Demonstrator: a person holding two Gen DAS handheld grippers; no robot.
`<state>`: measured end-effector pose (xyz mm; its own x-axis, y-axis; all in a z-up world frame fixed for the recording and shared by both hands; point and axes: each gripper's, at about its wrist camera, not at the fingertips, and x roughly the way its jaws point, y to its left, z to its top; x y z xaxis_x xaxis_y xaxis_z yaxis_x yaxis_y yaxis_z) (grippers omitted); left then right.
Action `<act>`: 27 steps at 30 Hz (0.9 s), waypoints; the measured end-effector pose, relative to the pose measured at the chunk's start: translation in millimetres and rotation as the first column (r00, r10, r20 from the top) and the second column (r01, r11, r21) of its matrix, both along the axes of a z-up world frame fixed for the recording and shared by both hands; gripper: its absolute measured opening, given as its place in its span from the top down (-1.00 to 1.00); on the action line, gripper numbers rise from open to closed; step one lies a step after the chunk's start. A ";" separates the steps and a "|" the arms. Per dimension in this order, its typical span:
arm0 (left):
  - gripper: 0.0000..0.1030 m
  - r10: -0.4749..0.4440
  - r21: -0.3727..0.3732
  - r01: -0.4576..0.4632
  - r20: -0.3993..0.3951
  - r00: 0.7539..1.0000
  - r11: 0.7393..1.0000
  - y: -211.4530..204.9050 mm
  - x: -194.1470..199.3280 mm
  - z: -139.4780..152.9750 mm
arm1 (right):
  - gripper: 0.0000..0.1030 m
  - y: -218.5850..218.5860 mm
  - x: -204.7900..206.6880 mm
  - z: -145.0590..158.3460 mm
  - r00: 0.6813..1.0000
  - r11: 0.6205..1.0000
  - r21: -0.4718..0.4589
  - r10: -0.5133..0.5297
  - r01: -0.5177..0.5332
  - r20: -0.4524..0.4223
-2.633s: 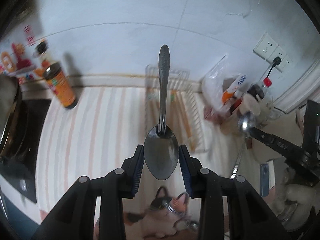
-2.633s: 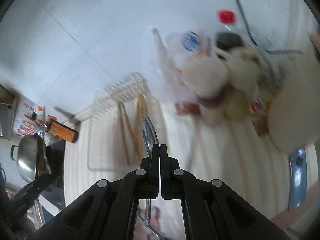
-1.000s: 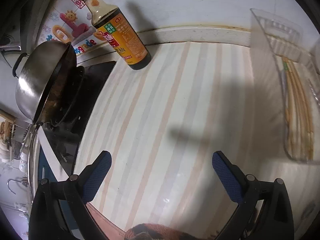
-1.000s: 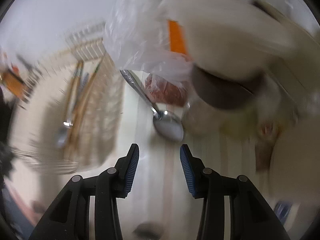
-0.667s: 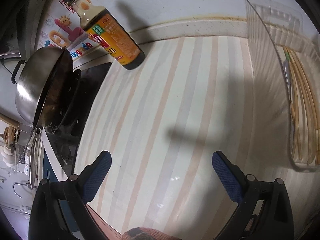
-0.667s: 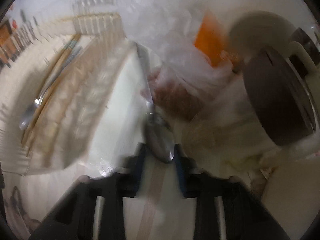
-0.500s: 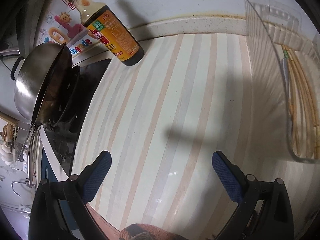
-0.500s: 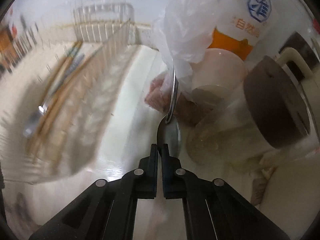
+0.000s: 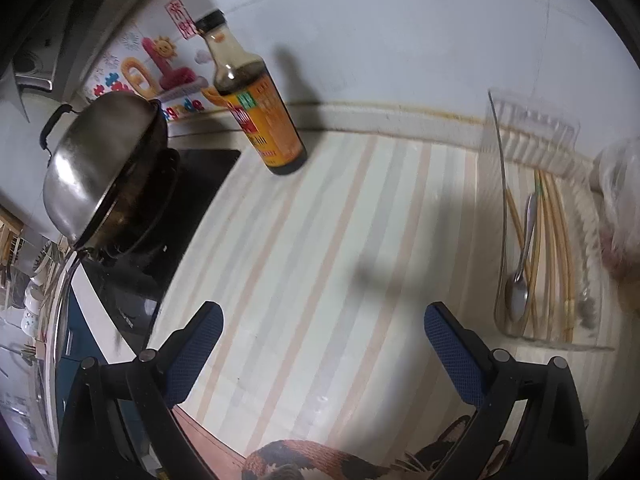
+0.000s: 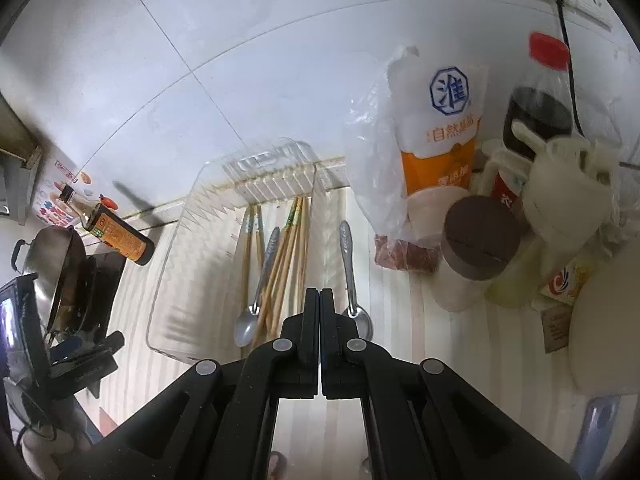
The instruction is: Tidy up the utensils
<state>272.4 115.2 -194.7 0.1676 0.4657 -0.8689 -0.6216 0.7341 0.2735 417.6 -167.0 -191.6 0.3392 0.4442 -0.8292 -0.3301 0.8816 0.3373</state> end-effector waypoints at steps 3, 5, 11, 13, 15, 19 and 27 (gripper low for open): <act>-1.00 0.017 0.000 -0.017 -0.005 1.000 1.000 5.9 -2.0 -3.3 | 0.82 5.1 31.7 -33.1 0.975 0.999 0.030 -0.025 0.032 -0.219; -1.00 0.044 0.012 -0.044 -0.042 0.998 0.999 12.0 -2.1 -16.2 | 0.41 5.3 40.4 -60.1 0.955 0.997 0.019 -0.060 0.069 -0.290; -1.00 0.085 -0.018 -0.087 -0.118 0.989 0.996 23.2 -9.4 -53.6 | 0.23 4.0 54.3 -117.0 0.917 0.992 -0.080 -0.125 0.102 -0.378; -1.00 0.083 -0.023 -0.087 -0.146 0.986 0.996 23.2 -11.9 -65.4 | 0.21 7.0 54.4 -122.6 0.919 0.993 -0.072 -0.118 0.098 -0.377; -1.00 0.087 -0.035 -0.094 -0.162 0.983 0.995 23.7 -13.8 -73.2 | 0.19 15.6 52.9 -126.0 0.928 0.992 -0.102 -0.102 0.070 -0.358; -1.00 0.089 -0.043 -0.099 -0.187 0.978 0.994 23.8 -17.0 -84.1 | 0.23 37.7 60.1 -132.2 0.947 0.979 -0.204 -0.076 0.011 -0.311; -1.00 0.070 -0.036 -0.078 -0.183 0.981 0.996 23.1 -21.0 -79.9 | 1.00 32.1 41.6 -124.4 0.956 0.982 -0.181 -0.097 0.047 -0.278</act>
